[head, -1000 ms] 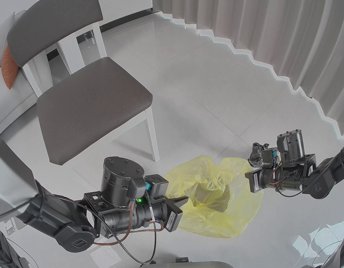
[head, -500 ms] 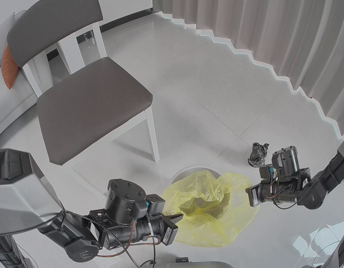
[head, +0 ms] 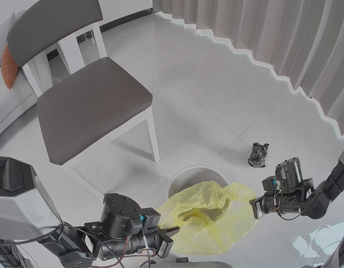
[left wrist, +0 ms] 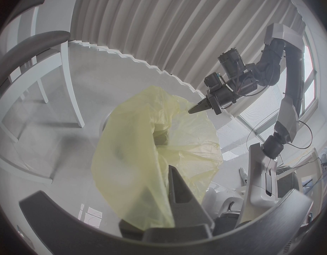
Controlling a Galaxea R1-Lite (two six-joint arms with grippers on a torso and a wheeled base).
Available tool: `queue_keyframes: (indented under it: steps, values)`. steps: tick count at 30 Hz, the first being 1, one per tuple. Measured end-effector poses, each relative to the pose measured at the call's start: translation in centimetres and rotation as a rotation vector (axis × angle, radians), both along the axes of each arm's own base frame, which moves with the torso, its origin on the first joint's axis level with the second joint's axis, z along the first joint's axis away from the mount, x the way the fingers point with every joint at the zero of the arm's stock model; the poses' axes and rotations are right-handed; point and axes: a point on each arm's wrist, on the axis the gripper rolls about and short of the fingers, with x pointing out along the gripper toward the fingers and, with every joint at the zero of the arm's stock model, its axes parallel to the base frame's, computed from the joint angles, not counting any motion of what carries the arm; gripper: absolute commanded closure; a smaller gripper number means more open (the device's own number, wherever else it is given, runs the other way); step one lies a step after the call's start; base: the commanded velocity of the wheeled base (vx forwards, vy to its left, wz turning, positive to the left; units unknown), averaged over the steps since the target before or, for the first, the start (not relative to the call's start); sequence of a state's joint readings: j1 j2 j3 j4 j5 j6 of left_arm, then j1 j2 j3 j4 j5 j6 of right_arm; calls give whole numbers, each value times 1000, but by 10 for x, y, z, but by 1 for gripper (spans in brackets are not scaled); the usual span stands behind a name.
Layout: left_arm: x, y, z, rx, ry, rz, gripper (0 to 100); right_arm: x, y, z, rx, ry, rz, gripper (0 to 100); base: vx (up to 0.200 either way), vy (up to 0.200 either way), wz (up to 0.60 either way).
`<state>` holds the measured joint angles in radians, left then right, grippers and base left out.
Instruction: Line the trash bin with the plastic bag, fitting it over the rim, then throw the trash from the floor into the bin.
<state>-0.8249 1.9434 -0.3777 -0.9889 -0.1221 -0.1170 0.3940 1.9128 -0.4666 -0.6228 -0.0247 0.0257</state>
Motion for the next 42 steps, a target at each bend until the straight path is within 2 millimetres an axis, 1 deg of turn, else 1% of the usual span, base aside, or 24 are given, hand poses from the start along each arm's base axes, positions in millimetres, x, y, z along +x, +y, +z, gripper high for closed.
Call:
queue_keyframes:
  steps: [5, 9, 14, 17, 21, 25, 29, 31, 36, 39, 42]
  values:
    - [-5, -1, 0, 0, 5, -13, 100, -7, -3, 1, -4, 6, 2, 100, 0, 0, 0]
    - [-8, -2, 4, -21, 10, -9, 100, -11, -5, 5, -3, -6, 6, 100, 0, 0, 0]
    - [-8, -2, 5, -22, 10, -3, 100, -11, -5, 8, 1, -19, 5, 100, 0, 0, 0]
    - [-5, -4, 0, -10, 15, 5, 100, -8, -5, 5, -4, -9, 3, 100, 0, 0, 0]
    - [3, -9, -8, -21, -5, 20, 100, -1, -2, -2, -5, -7, 2, 100, 0, 0, 0]
    - [21, -14, -18, -35, -26, 54, 100, 16, 4, -10, 9, -38, -1, 100, 0, 0, 0]
    - [36, -13, -22, -40, -34, 90, 100, 27, 8, -14, 17, -55, -5, 100, 0, 0, 0]
    - [42, -11, -20, -47, -42, 109, 100, 30, 9, -14, 19, -60, -5, 100, 0, 0, 0]
    - [56, 3, -14, -62, -61, 172, 100, 38, 10, -13, 26, -77, -12, 100, 0, 0, 0]
    - [57, 11, -16, -52, -51, 197, 100, 40, 10, -13, 27, -80, -16, 100, 0, 0, 0]
    - [55, 16, -21, -36, -32, 204, 100, 41, 10, -14, 26, -77, -18, 100, 0, 0, 0]
